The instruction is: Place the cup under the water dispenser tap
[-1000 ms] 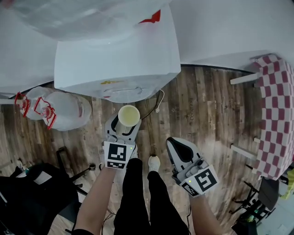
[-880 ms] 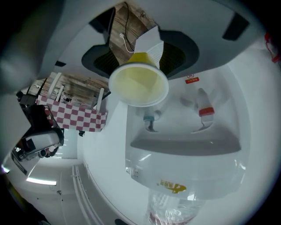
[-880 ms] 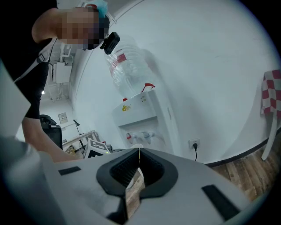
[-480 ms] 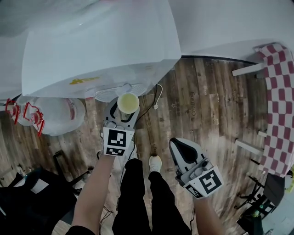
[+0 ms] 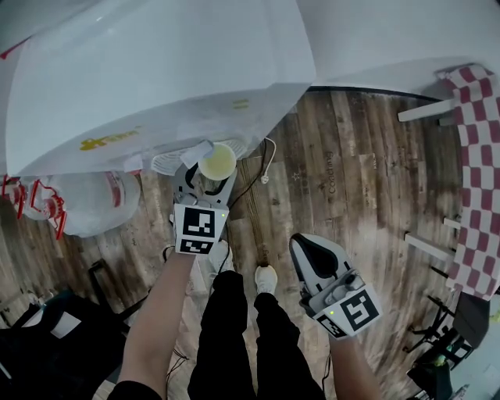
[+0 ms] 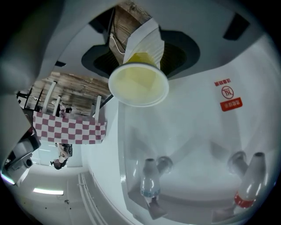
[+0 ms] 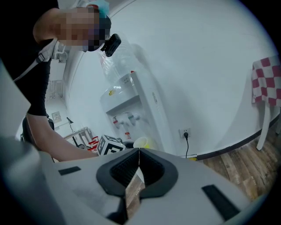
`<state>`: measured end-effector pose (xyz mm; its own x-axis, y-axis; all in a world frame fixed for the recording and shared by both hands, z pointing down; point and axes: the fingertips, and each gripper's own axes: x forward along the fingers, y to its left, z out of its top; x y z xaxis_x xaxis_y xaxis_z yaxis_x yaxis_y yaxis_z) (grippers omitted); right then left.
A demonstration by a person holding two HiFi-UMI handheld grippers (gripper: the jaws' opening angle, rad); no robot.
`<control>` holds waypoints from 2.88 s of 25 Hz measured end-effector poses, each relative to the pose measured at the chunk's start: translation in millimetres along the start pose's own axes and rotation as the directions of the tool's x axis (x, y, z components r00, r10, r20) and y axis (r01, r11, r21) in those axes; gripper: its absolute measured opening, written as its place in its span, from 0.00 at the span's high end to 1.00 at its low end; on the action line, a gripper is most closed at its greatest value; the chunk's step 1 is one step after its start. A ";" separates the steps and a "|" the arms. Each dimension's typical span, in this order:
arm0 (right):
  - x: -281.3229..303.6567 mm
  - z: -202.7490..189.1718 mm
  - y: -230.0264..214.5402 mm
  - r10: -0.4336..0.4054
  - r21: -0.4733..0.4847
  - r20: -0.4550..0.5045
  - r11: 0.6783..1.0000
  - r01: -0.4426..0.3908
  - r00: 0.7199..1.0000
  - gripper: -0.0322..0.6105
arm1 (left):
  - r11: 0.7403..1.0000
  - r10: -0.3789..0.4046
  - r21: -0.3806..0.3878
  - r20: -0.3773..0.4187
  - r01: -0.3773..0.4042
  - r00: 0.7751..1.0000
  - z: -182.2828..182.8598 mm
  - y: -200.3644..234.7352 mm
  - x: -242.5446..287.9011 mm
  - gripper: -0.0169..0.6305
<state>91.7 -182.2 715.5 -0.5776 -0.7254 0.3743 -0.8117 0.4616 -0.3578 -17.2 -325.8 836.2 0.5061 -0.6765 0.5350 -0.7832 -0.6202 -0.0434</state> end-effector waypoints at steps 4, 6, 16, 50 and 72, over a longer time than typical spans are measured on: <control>1.3 -1.8 -3.6 -0.006 0.002 0.006 1.000 0.006 1.000 0.92 | 0.999 0.004 -0.049 -0.018 -0.005 1.000 -5.8 3.7 6.6 0.52; 0.7 -2.4 -5.2 -0.011 0.004 0.007 1.000 0.011 1.000 0.92 | 0.998 0.004 -0.068 -0.027 -0.006 1.000 -8.4 5.5 9.1 0.52; -2.2 -5.6 -7.3 -0.025 0.008 0.005 1.000 0.025 1.000 0.92 | 0.997 0.006 -0.080 -0.036 -0.009 0.999 -9.5 8.2 13.7 0.51; -39.4 46.6 46.7 0.077 -0.041 0.016 0.996 -0.077 0.997 0.92 | 0.987 0.058 -0.149 -0.056 -0.066 0.997 26.2 -3.9 -80.5 0.48; -144.2 153.3 141.3 0.221 -0.101 0.017 0.971 -0.218 0.975 0.92 | 0.961 0.170 -0.223 0.002 -0.165 0.985 160.3 -54.4 -302.8 0.89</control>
<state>73.6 -90.6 479.9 -0.7408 -0.6143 0.2717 -0.6710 0.6575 -0.3428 -69.9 -150.9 541.3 0.3662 -0.7728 0.5183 -0.9166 -0.3956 0.0578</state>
